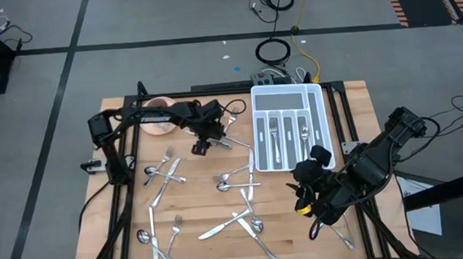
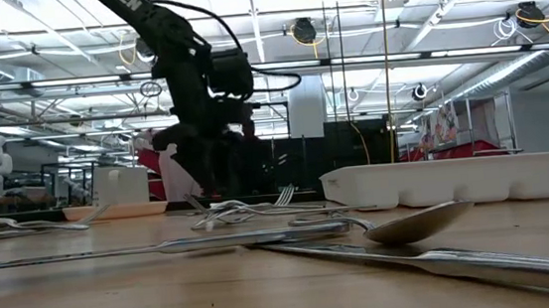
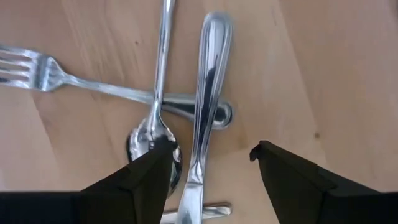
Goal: Sort silverware
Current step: Put the silver knife into the white silverware tray
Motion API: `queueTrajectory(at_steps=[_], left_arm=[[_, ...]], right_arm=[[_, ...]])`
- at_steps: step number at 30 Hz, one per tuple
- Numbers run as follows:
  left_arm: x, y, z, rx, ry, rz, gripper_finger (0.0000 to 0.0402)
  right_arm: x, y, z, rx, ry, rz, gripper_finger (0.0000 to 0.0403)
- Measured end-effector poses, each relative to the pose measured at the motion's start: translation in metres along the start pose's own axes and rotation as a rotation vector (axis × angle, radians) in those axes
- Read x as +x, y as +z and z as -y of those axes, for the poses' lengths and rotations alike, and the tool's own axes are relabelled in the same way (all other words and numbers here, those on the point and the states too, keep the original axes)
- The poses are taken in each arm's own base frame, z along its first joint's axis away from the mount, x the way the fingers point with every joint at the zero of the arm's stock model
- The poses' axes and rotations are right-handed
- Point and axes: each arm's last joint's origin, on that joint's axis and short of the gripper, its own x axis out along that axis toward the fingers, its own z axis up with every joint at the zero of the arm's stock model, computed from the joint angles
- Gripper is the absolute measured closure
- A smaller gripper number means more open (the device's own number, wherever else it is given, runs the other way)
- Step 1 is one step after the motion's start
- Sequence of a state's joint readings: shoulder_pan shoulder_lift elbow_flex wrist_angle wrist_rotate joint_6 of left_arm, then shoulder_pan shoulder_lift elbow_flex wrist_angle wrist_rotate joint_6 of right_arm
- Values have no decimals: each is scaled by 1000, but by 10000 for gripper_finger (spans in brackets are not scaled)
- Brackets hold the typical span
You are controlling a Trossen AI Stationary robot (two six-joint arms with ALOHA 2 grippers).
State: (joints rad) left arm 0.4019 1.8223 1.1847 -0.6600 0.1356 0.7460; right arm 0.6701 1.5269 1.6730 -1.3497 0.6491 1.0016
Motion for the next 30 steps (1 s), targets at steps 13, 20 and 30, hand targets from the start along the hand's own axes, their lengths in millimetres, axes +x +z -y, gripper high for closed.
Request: queueTrajectory(at_steps=[13,20,30], left_arm=[[6,-6,-6,0,-34,15,159],[6,-7,-7,-12,-46,21,159],[7,1,0,15,-59,37,159]], right_arm=[[0,-1,1,-2,-14,-2,234],[0,-1,1,-2,-15,-2,234],[0,-2,3,-17,-31,-13,234]])
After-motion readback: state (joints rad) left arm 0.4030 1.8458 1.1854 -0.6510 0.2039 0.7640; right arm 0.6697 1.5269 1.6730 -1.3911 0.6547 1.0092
